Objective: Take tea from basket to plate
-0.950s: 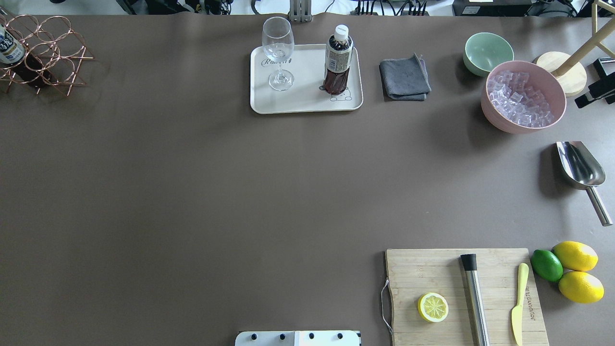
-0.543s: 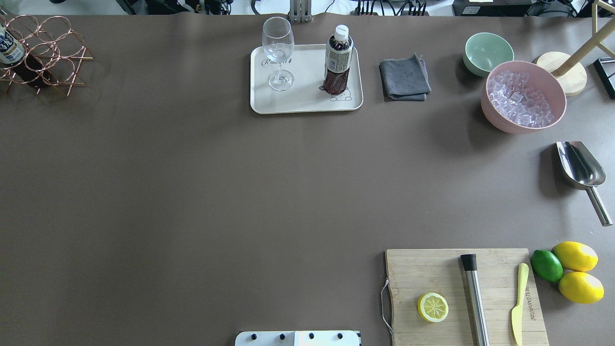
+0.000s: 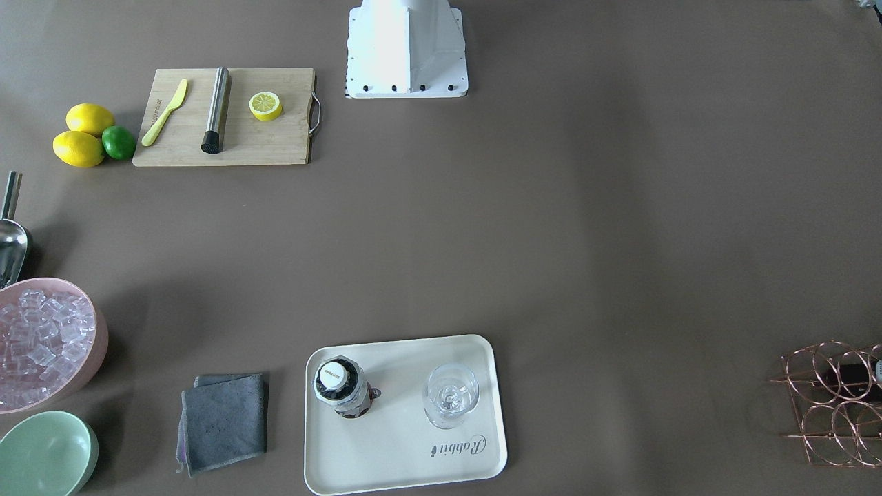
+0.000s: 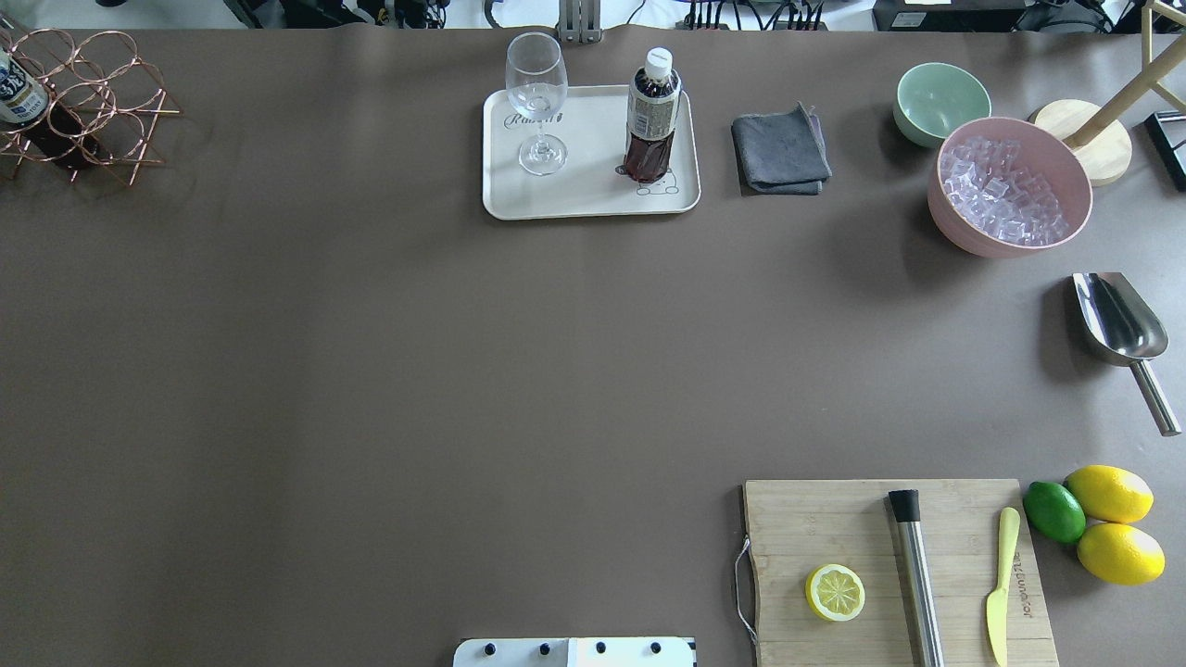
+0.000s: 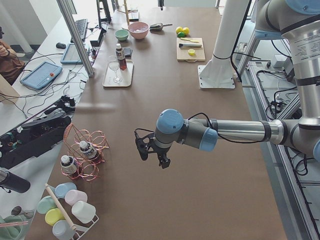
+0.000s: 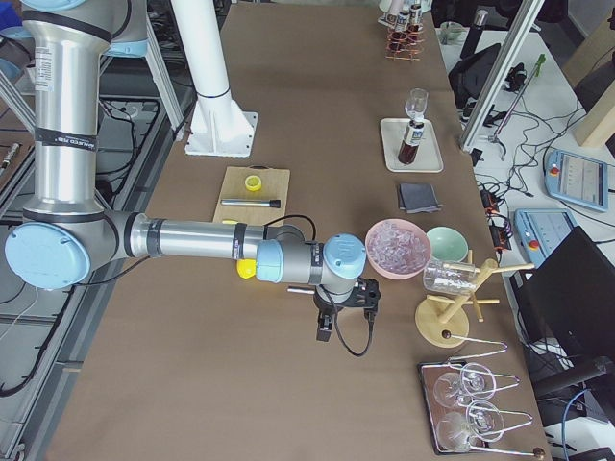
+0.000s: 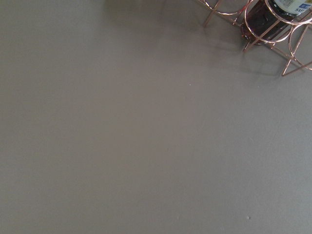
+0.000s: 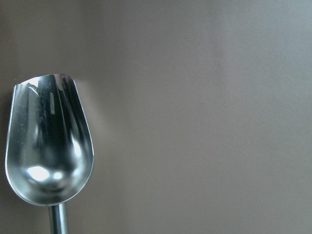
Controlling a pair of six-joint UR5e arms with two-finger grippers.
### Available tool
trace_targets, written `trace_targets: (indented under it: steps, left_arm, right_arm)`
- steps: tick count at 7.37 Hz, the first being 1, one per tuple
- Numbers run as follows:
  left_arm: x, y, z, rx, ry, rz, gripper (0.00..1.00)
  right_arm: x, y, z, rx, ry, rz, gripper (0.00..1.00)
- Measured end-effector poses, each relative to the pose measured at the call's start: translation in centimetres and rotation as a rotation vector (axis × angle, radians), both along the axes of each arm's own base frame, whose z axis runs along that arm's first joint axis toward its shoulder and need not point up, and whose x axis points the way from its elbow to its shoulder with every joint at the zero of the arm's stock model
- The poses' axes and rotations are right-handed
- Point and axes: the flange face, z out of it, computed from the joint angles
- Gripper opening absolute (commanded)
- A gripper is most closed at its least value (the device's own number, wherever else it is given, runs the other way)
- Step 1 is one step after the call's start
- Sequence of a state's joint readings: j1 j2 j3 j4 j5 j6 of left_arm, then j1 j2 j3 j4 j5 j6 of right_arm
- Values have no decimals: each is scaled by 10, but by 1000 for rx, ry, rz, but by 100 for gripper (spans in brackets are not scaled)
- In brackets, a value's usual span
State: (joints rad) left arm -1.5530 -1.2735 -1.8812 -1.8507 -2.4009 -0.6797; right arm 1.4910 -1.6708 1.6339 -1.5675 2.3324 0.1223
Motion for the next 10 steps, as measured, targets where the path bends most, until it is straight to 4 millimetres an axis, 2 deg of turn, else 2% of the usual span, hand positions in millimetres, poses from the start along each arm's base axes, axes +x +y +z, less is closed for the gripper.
trace_targets:
  steps: [2, 5, 10]
  left_arm:
    - [-4, 11, 32, 144, -16, 136, 98]
    - [-1, 17, 52, 223, -61, 254, 98]
    - [-3, 3, 52, 172, -143, 287, 98]
  right_arm:
    - [2, 0, 9, -13, 26, 2, 100]
    - [7, -4, 8, 1, 37, 8, 100]
    - [8, -8, 0, 29, 30, 10, 100]
